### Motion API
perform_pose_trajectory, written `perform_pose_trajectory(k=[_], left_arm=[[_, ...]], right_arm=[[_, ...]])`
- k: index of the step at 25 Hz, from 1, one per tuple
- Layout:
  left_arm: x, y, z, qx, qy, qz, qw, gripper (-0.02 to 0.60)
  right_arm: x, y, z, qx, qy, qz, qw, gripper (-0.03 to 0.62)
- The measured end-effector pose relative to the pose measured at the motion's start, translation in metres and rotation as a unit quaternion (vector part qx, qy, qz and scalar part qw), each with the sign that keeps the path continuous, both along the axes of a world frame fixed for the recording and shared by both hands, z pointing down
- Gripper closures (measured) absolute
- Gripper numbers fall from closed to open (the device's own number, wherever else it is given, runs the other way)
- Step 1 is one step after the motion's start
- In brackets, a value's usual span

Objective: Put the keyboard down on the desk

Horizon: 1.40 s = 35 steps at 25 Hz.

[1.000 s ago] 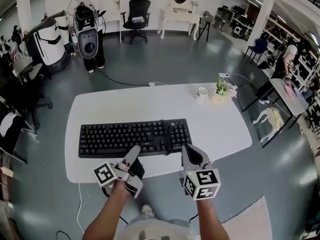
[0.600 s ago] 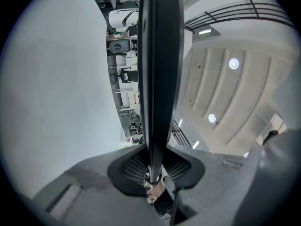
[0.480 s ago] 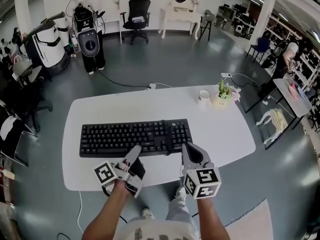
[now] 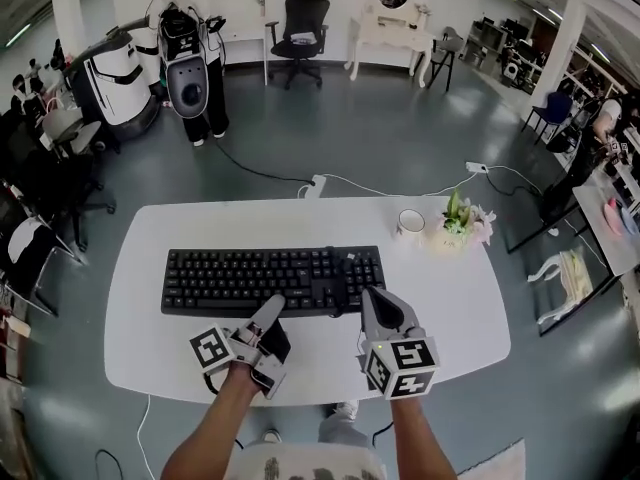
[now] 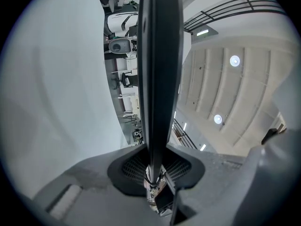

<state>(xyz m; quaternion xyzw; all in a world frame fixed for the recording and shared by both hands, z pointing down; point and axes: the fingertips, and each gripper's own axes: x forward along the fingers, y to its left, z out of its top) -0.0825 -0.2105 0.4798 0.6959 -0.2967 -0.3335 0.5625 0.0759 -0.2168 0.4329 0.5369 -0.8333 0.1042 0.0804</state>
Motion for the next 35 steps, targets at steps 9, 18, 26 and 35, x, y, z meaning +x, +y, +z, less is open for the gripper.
perform_pose_trajectory(k=[9,18,26,35], left_arm=[[0.044,-0.05,-0.004,-0.007,-0.01,-0.039,0.9992,0.491],[0.044,-0.06,0.001,-0.015,-0.013,-0.054,0.9983,0.489],[0.028,-0.065,0.014,-0.02,-0.007,-0.041,0.9989,0.489],[0.034,-0.068,0.054,-0.043,0.005,-0.013,0.999,0.489]], right_arm=[[0.041,-0.067,-0.003,-0.011,-0.005,-0.054,0.998,0.594],[0.039,-0.086,0.0,-0.019,-0.008,-0.078,0.997,0.594],[0.021,-0.081,0.009,-0.025,-0.001,-0.07,0.997,0.594],[0.007,-0.077,0.029,-0.042,0.014,-0.071,0.996,0.594]])
